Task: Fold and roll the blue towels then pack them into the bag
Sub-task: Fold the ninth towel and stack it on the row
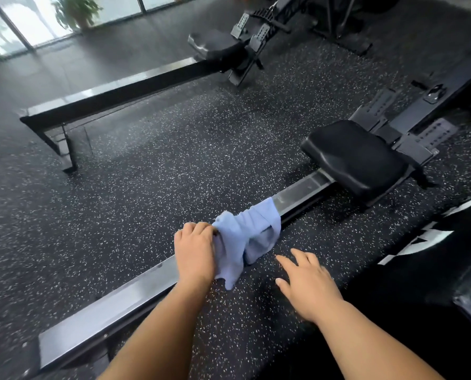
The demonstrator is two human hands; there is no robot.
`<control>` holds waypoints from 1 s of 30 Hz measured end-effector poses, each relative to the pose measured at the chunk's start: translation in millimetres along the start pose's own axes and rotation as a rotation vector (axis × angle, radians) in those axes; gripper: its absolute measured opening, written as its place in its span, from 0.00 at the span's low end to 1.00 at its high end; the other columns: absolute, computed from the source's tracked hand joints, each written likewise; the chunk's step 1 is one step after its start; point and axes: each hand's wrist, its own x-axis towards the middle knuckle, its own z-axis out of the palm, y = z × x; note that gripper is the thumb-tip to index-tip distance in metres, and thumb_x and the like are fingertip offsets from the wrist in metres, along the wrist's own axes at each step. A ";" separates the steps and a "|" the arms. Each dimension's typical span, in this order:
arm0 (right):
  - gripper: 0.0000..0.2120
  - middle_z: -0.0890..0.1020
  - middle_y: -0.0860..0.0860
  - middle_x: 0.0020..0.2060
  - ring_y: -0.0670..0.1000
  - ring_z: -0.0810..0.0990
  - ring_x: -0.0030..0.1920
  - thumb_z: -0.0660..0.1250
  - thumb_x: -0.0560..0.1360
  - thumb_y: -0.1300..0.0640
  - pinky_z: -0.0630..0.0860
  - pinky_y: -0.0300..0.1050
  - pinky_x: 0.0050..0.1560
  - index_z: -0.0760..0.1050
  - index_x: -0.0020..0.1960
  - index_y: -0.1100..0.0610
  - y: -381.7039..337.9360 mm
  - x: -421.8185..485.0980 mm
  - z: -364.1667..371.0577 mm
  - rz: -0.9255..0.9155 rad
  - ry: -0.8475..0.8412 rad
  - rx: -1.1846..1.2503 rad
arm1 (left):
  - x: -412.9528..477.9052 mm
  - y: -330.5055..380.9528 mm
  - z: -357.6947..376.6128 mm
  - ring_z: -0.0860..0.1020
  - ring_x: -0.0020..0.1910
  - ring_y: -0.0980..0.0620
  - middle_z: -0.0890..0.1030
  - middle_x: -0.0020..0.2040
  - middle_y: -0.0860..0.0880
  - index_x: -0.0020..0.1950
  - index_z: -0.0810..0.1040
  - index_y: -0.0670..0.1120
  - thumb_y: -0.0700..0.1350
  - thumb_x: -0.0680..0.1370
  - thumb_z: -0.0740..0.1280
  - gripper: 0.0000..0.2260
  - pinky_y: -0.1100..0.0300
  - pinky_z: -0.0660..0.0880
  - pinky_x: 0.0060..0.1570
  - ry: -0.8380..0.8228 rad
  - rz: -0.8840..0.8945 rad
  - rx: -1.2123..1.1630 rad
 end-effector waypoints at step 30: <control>0.36 0.75 0.50 0.73 0.56 0.77 0.68 0.65 0.82 0.40 0.76 0.54 0.65 0.50 0.83 0.39 13.9 -170.9 -163.4 -0.007 0.469 0.410 | 1.3 167.6 -256.2 0.75 0.53 0.60 0.80 0.48 0.60 0.53 0.78 0.61 0.44 0.77 0.70 0.12 0.61 0.71 0.57 0.154 0.317 -0.725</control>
